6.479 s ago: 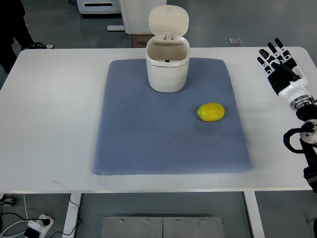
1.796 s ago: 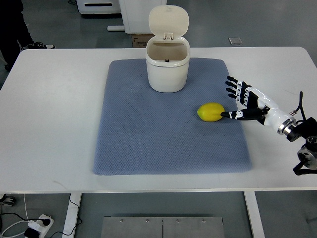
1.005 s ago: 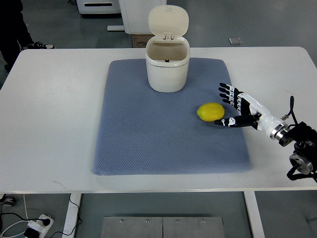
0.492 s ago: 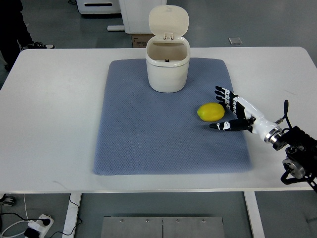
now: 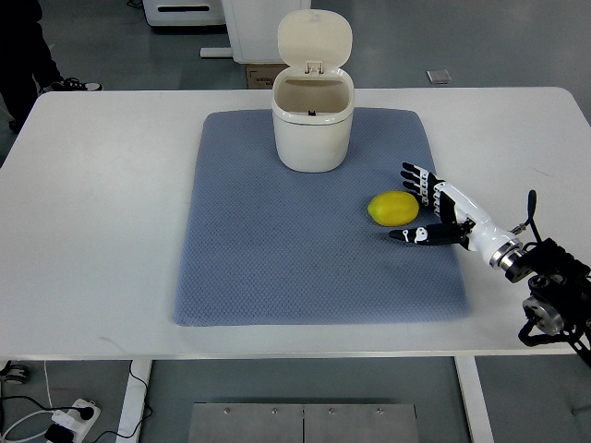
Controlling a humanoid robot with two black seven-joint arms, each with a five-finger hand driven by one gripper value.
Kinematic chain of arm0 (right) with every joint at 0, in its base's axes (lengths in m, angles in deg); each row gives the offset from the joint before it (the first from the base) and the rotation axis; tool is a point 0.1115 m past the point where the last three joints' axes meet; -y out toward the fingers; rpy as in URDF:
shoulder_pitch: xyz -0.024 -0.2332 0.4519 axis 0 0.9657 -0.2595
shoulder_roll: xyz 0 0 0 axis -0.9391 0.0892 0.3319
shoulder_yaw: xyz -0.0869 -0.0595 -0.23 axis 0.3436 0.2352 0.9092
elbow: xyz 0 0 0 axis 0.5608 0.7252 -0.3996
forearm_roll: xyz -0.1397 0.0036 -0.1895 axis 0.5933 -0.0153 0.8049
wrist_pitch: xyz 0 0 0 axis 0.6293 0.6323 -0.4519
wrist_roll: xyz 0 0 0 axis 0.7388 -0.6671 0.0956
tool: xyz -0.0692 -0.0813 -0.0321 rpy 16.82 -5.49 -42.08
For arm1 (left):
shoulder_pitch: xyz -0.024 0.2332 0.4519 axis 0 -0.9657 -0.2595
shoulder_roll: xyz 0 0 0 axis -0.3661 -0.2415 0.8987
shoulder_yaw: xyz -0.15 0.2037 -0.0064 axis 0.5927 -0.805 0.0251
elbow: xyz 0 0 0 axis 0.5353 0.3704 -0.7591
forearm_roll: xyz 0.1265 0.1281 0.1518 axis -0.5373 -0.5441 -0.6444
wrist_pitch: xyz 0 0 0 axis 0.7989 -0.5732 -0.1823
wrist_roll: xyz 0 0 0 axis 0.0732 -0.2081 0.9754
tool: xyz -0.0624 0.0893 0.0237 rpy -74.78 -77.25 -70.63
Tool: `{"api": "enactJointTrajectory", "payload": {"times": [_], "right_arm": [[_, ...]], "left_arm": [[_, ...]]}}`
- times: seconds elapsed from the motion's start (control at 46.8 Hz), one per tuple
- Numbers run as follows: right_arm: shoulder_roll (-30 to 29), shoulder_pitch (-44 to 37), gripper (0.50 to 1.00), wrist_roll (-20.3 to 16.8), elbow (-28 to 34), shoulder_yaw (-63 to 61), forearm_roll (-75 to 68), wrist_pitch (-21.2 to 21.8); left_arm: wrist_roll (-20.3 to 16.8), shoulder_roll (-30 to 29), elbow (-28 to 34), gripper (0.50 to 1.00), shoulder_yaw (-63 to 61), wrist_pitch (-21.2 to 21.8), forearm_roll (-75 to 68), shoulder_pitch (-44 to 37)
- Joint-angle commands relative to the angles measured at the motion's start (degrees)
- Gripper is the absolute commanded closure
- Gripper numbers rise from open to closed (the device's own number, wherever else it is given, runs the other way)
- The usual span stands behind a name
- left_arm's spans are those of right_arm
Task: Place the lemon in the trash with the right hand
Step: 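Close the right hand's fingers around the yellow lemon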
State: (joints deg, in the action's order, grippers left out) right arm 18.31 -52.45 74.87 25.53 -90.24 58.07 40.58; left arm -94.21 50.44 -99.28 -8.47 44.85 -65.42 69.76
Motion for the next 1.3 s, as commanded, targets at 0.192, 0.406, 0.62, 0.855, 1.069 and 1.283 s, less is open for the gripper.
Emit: {"api": "enactJointTrajectory", "payload": {"times": [0.192, 0.406, 0.62, 0.855, 1.069, 1.283], "right_arm": [[-0.1, -0.3, 0.672, 1.3, -0.4, 0.1, 0.1, -0.4], [-0.2, -0.6, 0.689, 2.3, -0.6, 0.2, 0.1, -0.7], [-0.1, -1.0, 0.684, 3.9, -0.6, 3.3, 0.1, -1.3], [-0.1, -1.0, 0.689, 4.0, -0.6, 4.1, 0.1, -3.1], [-0.1, -1.0, 0.728, 4.0, -1.2, 5.2, 0.1, -3.8], [-0.3, -1.0, 0.772, 4.6, -1.9, 5.5, 0.2, -4.2]], "left_arm": [[0.0, 0.0, 0.0, 0.5, 0.0, 0.0, 0.0, 0.0], [0.0, 0.0, 0.0, 0.5, 0.0, 0.0, 0.0, 0.0], [0.0, 0.0, 0.0, 0.5, 0.0, 0.0, 0.0, 0.0], [0.0, 0.0, 0.0, 0.5, 0.0, 0.0, 0.0, 0.0], [0.0, 0.0, 0.0, 0.5, 0.0, 0.0, 0.0, 0.0], [0.0, 0.0, 0.0, 0.5, 0.0, 0.0, 0.0, 0.0]]}}
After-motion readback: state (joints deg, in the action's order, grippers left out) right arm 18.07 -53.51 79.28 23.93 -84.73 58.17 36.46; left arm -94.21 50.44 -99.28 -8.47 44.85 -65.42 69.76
